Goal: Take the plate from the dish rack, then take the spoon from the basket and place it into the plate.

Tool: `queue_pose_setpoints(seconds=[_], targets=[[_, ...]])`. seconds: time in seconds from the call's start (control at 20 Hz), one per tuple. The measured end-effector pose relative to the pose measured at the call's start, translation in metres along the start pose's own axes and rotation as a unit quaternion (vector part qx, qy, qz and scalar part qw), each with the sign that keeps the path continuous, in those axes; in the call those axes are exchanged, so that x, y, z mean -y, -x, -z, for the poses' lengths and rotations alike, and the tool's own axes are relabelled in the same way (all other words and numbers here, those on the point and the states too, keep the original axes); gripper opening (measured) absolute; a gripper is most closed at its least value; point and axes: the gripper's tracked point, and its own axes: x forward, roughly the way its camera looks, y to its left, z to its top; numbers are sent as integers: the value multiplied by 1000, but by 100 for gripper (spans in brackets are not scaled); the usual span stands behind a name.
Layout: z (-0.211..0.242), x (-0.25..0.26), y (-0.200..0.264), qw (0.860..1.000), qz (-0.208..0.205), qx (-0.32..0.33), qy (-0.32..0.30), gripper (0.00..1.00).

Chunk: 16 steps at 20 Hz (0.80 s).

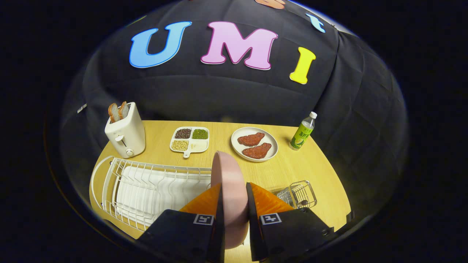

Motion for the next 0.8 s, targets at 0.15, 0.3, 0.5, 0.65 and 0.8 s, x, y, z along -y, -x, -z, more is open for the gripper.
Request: queue_pose_setpoints(seconds=[0.15, 0.3, 0.5, 0.65, 0.8], targets=[[-6, -12, 4, 998, -1, 24, 59, 31], [-10, -3, 2, 996, 7, 38, 82, 30], [-12, 25, -1, 998, 22, 28, 44, 27], [-18, 34, 4, 999, -3, 28, 24, 23], [-6, 47, 17, 999, -43, 16, -4, 22]])
